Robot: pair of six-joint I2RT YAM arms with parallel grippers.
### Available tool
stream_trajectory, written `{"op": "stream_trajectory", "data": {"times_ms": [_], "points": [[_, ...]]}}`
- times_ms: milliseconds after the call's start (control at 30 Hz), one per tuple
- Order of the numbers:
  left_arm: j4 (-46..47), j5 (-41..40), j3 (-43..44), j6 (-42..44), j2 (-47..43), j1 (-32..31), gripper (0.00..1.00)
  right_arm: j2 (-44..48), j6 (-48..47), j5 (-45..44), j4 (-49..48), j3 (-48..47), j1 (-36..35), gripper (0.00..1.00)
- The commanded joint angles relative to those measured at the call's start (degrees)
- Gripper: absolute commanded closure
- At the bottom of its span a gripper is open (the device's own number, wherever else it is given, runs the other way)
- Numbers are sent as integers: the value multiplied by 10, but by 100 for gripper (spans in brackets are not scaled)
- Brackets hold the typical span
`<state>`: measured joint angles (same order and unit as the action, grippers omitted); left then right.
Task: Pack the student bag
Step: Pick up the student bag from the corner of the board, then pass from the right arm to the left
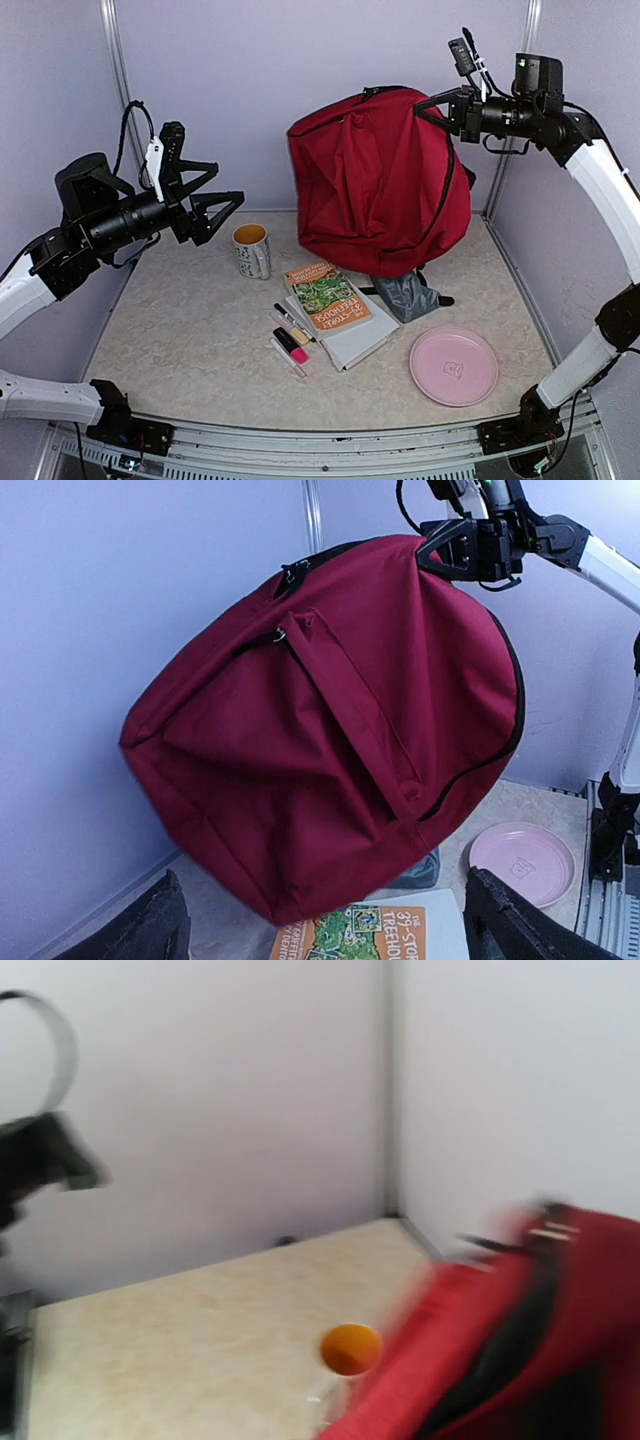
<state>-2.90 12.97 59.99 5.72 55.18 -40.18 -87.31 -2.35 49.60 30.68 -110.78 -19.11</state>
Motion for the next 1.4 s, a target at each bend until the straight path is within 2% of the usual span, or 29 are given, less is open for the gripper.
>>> {"op": "stream_trajectory", "data": {"times_ms": [0, 67, 133, 233, 300, 367, 500, 633, 800, 933, 1167, 1300, 1367], "points": [[-34, 32, 11, 22, 1, -2, 8, 62, -55, 98, -15, -7, -5, 100], [-39, 34, 11, 22, 1, -2, 8, 63, -70, 91, 10, -7, -6, 100], [-46, 57, 18, 14, 3, -3, 8, 62, -76, 123, 26, -3, -9, 100], [-72, 185, 53, 3, 10, -5, 8, 62, -83, 188, -11, 46, -41, 100], [-67, 266, 59, -11, 6, -10, 8, 56, -95, 183, -21, 69, -77, 100], [-57, 278, 55, -19, -8, -26, 6, 49, -113, 162, -27, 80, -111, 100], [-47, 238, 31, -41, -6, -50, 2, 50, -93, 108, -106, 130, -135, 100], [-38, 195, 1, -61, 18, -68, 1, 45, -73, 90, -147, 148, -147, 100], [-2, 52, -17, -44, 62, -108, 1, 32, -89, 106, -142, 148, -162, 100], [-1, -85, -3, -27, 90, -109, 1, 22, -95, 139, -136, 149, -162, 100], [33, -115, -33, 26, 100, -109, 1, 6, -122, 181, -112, 142, -163, 100], [18, -220, -11, 34, 127, -109, 1, -3, -142, 197, -84, 129, -163, 100], [10, -221, 0, 36, 140, -109, 1, -7, -155, 193, -64, 120, -163, 100]]}}
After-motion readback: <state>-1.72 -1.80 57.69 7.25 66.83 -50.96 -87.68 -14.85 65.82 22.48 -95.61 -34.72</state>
